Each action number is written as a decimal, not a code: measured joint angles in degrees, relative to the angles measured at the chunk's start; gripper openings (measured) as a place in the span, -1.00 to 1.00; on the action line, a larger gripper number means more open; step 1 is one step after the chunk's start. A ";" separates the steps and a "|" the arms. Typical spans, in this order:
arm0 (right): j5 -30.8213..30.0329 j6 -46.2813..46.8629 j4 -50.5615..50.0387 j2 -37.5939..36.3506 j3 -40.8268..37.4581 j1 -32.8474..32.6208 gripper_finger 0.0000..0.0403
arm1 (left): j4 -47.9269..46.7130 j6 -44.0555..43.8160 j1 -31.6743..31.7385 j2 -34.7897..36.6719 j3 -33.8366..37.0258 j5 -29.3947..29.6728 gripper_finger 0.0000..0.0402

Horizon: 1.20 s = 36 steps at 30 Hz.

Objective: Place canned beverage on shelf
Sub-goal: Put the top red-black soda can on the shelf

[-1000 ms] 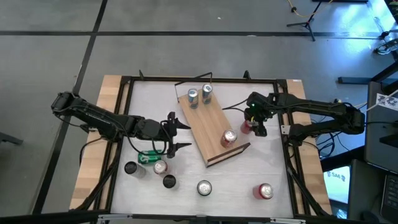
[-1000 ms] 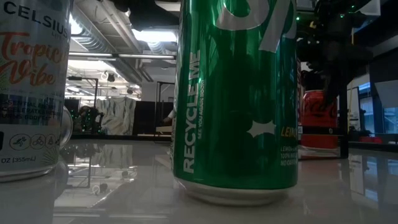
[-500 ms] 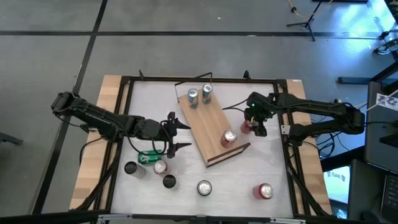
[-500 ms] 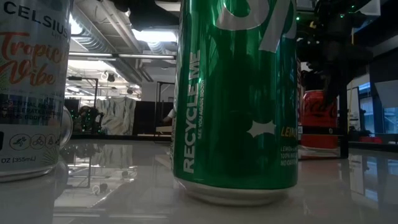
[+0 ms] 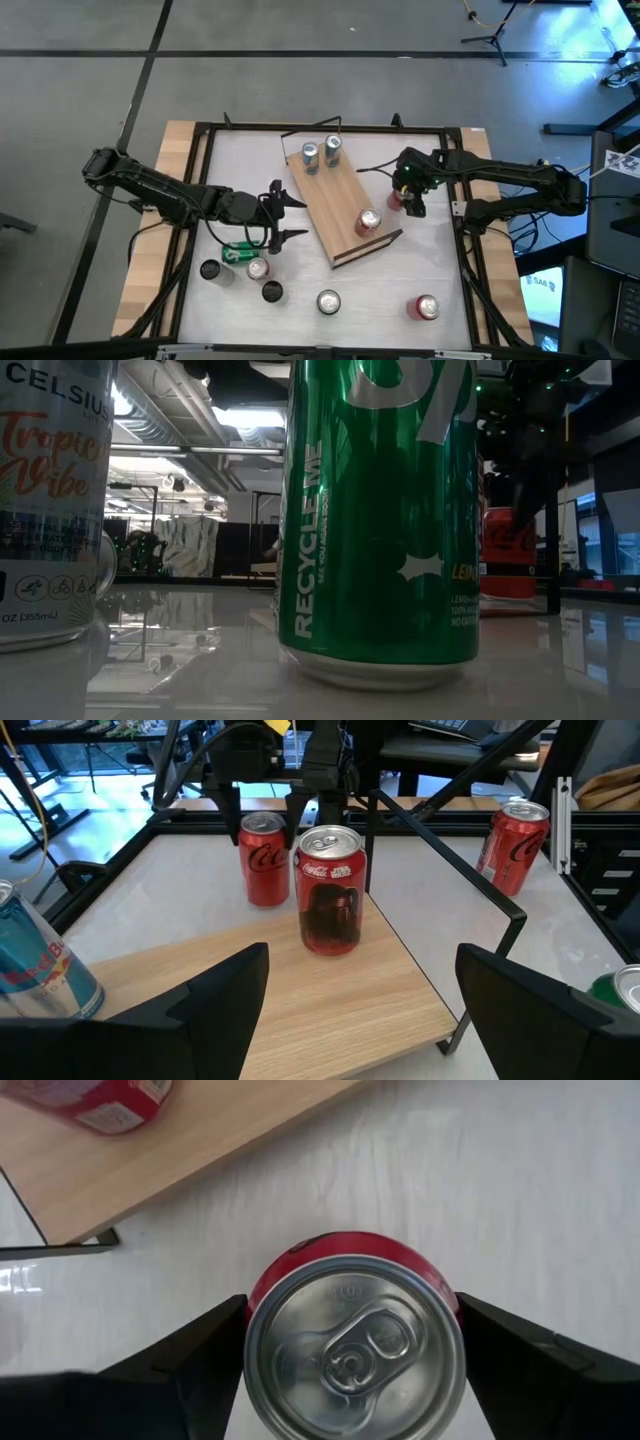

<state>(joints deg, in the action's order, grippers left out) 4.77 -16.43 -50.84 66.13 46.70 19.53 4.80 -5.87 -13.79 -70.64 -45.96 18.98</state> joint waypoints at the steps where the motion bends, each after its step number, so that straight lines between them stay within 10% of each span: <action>1: 0.06 0.01 0.21 0.02 -0.02 0.00 0.57 | 0.00 0.00 0.00 -0.01 0.00 0.01 0.55; 23: 0.29 1.15 1.02 0.02 -0.07 0.00 0.58 | 0.00 0.00 -0.02 0.01 -0.02 0.07 0.55; 36: 0.29 1.22 0.69 0.09 -0.07 0.00 0.91 | 0.00 0.00 0.00 0.01 -0.02 0.07 0.55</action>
<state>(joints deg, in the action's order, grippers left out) 5.06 -15.20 -50.15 66.22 46.63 19.53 4.80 -5.87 -13.78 -70.63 -45.98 19.05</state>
